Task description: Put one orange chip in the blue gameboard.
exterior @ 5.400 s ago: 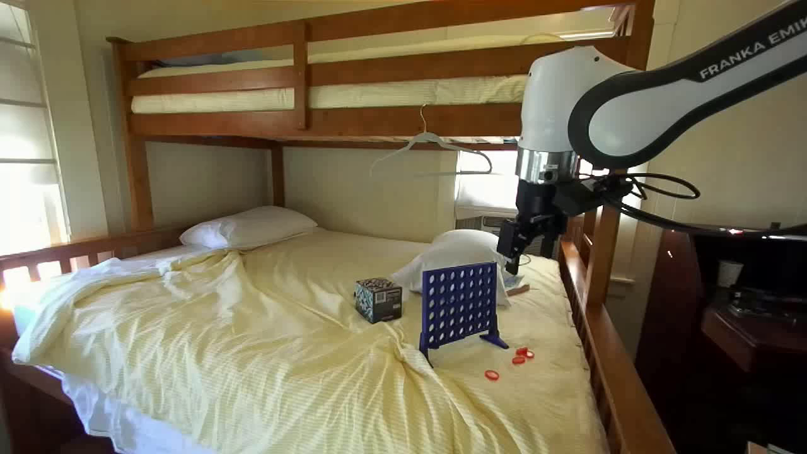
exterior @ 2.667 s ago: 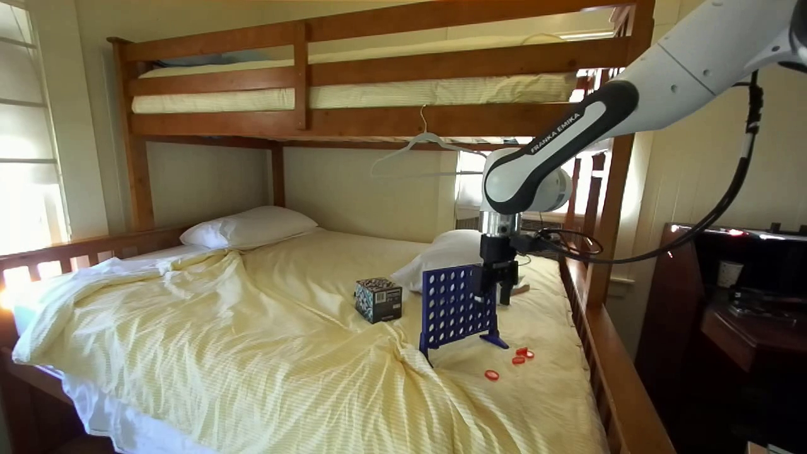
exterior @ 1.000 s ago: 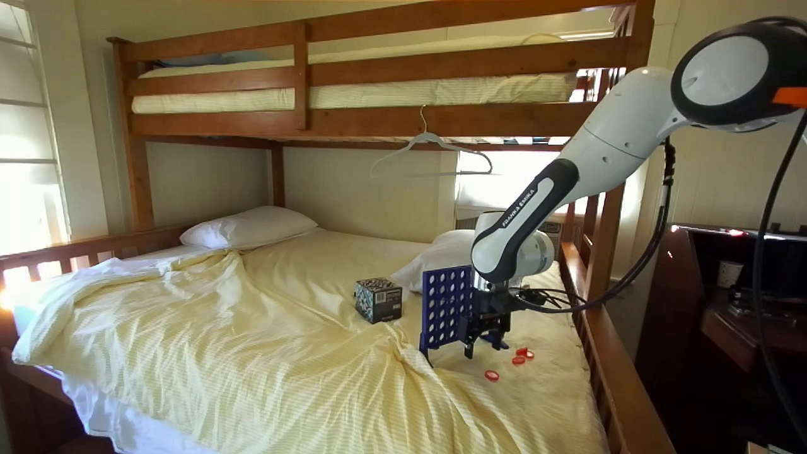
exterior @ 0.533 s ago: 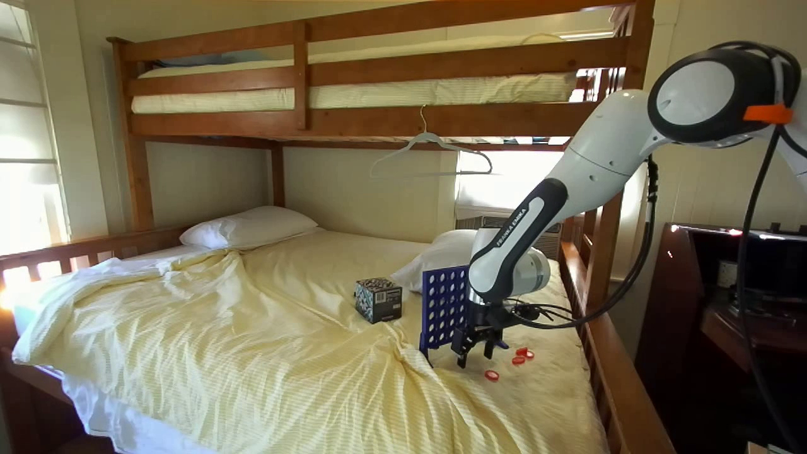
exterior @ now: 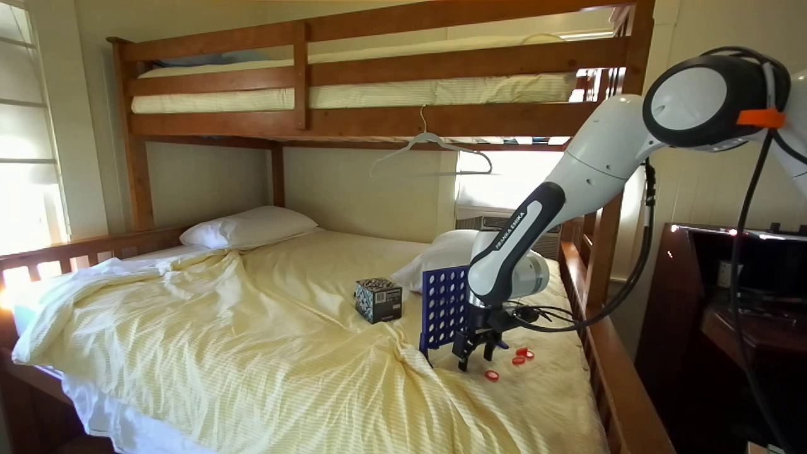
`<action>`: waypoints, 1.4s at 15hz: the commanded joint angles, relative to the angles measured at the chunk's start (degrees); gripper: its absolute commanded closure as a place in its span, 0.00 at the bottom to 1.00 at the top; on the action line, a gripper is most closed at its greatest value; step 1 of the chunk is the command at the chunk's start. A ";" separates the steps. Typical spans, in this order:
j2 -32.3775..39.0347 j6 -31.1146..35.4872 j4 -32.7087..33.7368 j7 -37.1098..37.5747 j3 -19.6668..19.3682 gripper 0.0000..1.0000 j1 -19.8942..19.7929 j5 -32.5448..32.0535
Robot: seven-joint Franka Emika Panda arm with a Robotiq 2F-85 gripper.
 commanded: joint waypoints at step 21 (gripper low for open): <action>-0.03 -2.00 -2.58 -2.80 -0.61 0.42 -0.10 -1.42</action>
